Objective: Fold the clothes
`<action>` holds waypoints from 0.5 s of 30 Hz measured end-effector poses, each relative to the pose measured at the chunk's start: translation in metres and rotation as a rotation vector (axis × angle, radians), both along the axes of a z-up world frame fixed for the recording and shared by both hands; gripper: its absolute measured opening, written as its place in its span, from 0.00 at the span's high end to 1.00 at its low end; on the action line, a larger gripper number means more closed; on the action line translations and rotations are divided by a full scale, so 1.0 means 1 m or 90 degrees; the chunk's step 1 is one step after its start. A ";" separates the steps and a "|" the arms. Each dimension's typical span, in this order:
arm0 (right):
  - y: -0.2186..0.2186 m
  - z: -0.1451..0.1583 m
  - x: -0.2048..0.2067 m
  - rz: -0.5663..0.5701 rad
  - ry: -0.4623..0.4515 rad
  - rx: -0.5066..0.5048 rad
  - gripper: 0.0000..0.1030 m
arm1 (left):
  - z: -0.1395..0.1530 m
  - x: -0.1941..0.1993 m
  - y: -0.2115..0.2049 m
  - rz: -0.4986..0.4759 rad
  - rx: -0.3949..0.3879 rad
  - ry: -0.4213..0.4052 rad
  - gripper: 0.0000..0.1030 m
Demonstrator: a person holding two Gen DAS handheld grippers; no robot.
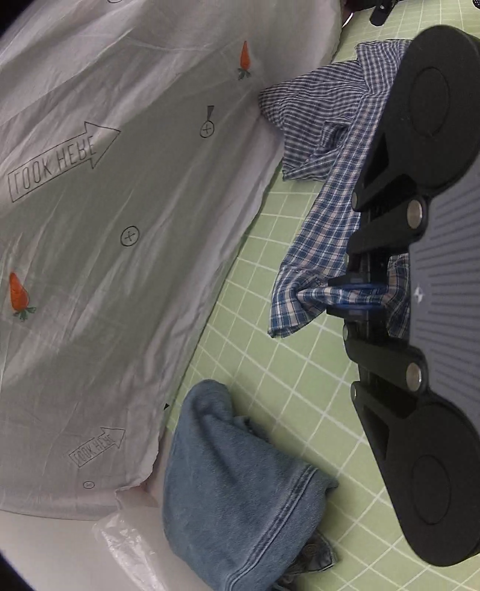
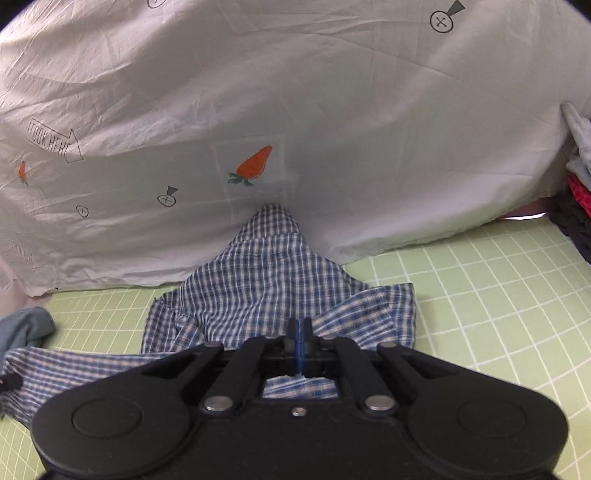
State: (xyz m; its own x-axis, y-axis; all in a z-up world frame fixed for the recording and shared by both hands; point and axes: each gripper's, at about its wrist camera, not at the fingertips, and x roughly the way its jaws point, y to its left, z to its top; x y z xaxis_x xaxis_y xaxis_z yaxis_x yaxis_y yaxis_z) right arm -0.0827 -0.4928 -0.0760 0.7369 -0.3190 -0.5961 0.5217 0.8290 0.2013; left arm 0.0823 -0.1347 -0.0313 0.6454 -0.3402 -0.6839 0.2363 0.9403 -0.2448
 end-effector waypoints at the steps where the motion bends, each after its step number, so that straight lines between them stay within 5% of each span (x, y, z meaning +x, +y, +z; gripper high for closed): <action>1: -0.002 -0.007 0.004 -0.007 0.021 0.004 0.95 | -0.001 0.001 0.002 0.005 -0.006 0.005 0.93; 2: -0.004 -0.014 0.008 -0.014 0.043 0.009 0.90 | -0.004 0.001 0.002 0.009 -0.011 0.014 0.93; 4: -0.009 -0.029 0.013 -0.023 0.065 0.037 0.63 | -0.009 0.001 0.004 0.017 -0.019 0.029 0.93; 10: -0.009 -0.044 0.008 -0.053 0.077 0.055 0.47 | -0.006 -0.002 0.013 0.028 -0.052 0.032 0.93; 15: -0.008 -0.046 -0.002 -0.061 0.081 0.042 0.46 | 0.018 -0.001 0.022 0.040 -0.112 0.009 0.93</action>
State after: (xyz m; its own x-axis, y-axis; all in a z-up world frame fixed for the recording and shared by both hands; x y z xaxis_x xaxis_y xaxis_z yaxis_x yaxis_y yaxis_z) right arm -0.0848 -0.5008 -0.1220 0.6221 -0.3410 -0.7047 0.6226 0.7613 0.1812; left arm 0.0811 -0.1129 -0.0134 0.6601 -0.4145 -0.6265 0.1739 0.8957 -0.4093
